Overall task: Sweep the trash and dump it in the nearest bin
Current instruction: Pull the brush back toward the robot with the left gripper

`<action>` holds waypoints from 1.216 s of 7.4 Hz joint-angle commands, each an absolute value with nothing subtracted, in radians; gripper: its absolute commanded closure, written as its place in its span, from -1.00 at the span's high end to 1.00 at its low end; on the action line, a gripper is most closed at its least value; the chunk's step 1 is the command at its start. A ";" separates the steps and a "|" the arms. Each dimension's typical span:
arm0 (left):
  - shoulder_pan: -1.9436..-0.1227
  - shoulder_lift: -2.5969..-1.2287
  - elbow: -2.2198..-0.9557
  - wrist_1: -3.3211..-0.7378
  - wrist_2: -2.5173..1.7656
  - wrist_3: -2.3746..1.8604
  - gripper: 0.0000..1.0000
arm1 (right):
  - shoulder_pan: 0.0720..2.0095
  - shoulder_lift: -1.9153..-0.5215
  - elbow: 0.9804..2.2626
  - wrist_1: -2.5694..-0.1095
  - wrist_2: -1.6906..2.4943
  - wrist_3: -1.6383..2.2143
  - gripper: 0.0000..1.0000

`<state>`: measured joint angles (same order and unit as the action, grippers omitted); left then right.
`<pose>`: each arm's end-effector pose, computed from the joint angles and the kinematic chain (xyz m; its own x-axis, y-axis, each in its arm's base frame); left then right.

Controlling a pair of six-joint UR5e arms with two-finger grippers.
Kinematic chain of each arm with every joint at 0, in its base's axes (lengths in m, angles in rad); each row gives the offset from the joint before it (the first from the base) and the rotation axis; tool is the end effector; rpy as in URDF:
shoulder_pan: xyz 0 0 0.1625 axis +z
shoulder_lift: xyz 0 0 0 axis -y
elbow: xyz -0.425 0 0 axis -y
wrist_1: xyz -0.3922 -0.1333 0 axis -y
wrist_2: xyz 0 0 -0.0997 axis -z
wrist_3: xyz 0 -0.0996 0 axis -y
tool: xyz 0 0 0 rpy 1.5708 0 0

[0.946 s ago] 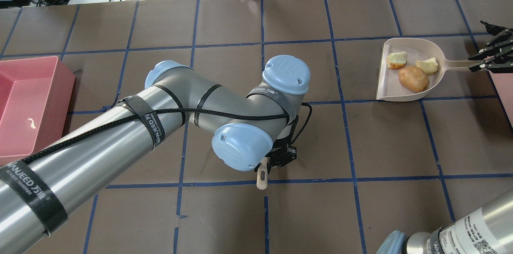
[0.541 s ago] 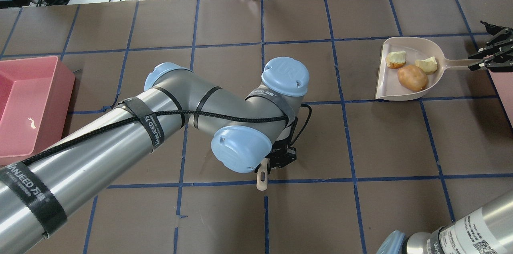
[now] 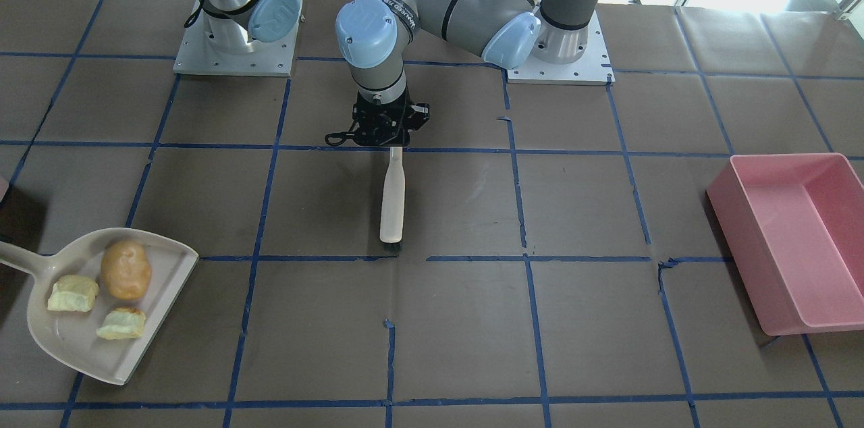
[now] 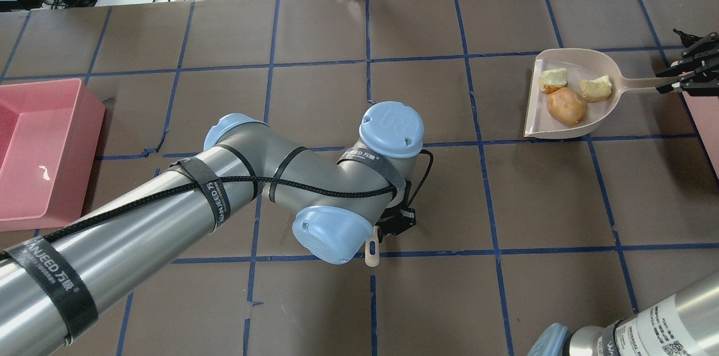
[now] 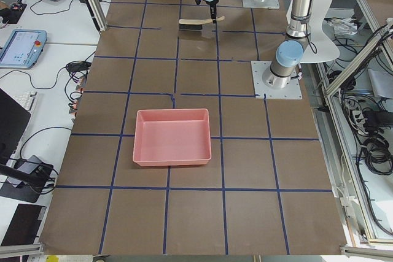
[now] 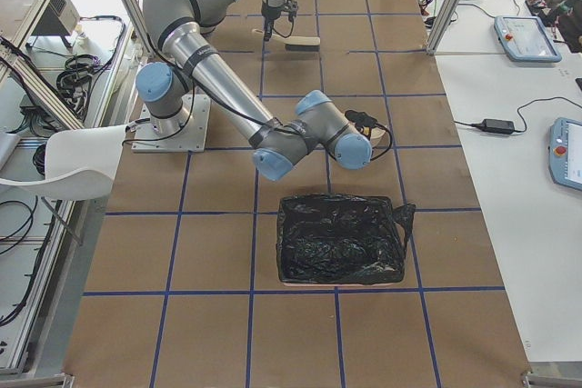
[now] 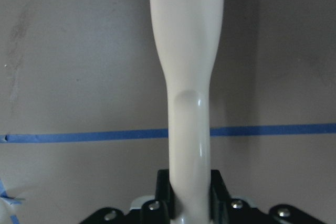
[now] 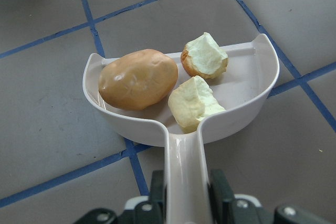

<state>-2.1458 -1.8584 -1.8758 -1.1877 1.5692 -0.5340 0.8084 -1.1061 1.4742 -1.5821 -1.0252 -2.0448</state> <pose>-0.3963 -0.3661 0.2328 -0.9933 0.0501 -0.1045 0.0307 0.9832 0.1798 -0.2945 -0.5762 0.2867 -0.3508 -0.9322 -0.0888 -0.7340 0.3326 -0.5921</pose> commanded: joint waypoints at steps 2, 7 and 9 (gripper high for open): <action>-2.148 -1.874 -1.884 -1.167 1.566 -0.545 -1.00 | 0.808 -1.127 1.474 -1.554 -1.005 -2.045 -0.98; -2.146 -1.879 -1.891 -1.163 1.569 -0.536 0.29 | 0.756 -1.129 1.476 -1.474 -0.960 -2.153 -0.98; -2.146 -1.879 -1.881 -1.163 1.572 -0.529 0.46 | 0.750 -1.129 1.474 -1.450 -0.939 -2.189 -0.99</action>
<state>-2.1462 -1.8792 -1.8875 -1.1629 1.5702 -0.5351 0.7548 -1.1290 1.4750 -1.4684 -0.9546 -2.1587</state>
